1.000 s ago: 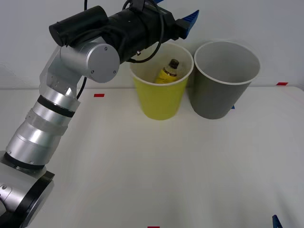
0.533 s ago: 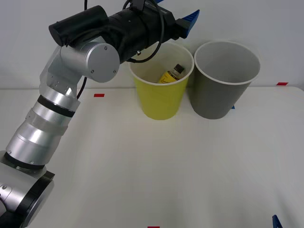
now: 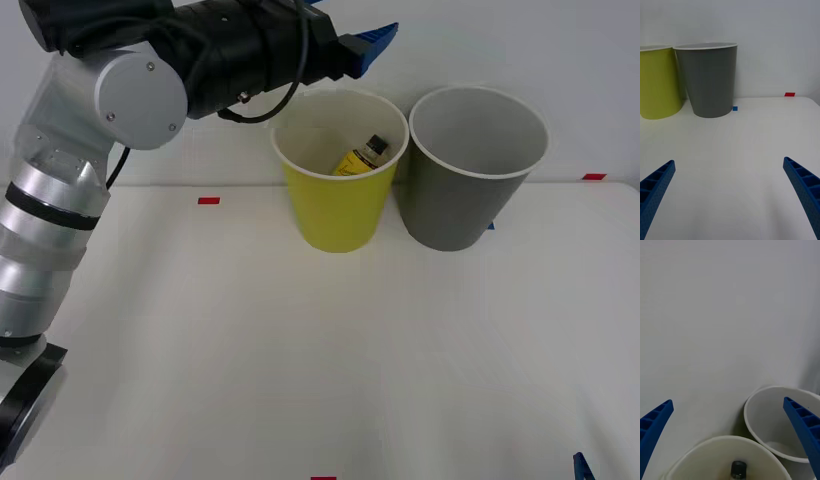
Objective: Put cans in the gray bin and PET bottles in the light green bin.
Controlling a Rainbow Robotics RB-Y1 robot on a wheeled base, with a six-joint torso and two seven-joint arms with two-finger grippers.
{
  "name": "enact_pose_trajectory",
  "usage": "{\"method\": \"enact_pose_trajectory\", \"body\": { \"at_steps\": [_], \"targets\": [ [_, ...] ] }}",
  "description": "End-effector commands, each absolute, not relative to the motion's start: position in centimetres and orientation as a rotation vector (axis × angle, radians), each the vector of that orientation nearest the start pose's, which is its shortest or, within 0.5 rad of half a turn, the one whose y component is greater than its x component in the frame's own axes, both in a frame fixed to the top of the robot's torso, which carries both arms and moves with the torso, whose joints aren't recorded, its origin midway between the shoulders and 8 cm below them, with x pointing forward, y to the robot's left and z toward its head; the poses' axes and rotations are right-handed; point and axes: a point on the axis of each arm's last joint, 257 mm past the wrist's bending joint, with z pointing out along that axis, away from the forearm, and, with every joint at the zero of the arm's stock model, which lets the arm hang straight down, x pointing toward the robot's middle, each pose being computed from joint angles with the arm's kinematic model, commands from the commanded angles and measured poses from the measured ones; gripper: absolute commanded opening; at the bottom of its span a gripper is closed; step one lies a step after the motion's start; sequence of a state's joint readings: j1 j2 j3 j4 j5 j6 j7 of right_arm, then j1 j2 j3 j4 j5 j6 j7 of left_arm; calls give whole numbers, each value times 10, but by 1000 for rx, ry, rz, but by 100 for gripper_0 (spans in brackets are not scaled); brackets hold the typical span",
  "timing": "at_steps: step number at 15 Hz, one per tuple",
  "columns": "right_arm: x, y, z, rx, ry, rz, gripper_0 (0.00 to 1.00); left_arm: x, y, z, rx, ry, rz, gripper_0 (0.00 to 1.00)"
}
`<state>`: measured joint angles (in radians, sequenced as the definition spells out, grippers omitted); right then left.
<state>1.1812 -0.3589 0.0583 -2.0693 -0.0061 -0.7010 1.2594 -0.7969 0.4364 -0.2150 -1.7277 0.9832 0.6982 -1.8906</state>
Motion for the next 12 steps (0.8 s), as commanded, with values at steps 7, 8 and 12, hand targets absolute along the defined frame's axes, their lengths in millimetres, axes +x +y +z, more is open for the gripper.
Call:
{"method": "enact_pose_trajectory", "body": {
  "at_steps": [7,8,12],
  "targets": [
    [192,-308,-222,-11,1562,38,100,472,96,72,739,1435,-395,100],
    [192,-308,-222,-11,1562,38,100,464,101,68,729,1436,-389,100],
    [192,-308,-222,-11,1562,38,100,431,122,48,698,1455,-352,100]
  ]
}}
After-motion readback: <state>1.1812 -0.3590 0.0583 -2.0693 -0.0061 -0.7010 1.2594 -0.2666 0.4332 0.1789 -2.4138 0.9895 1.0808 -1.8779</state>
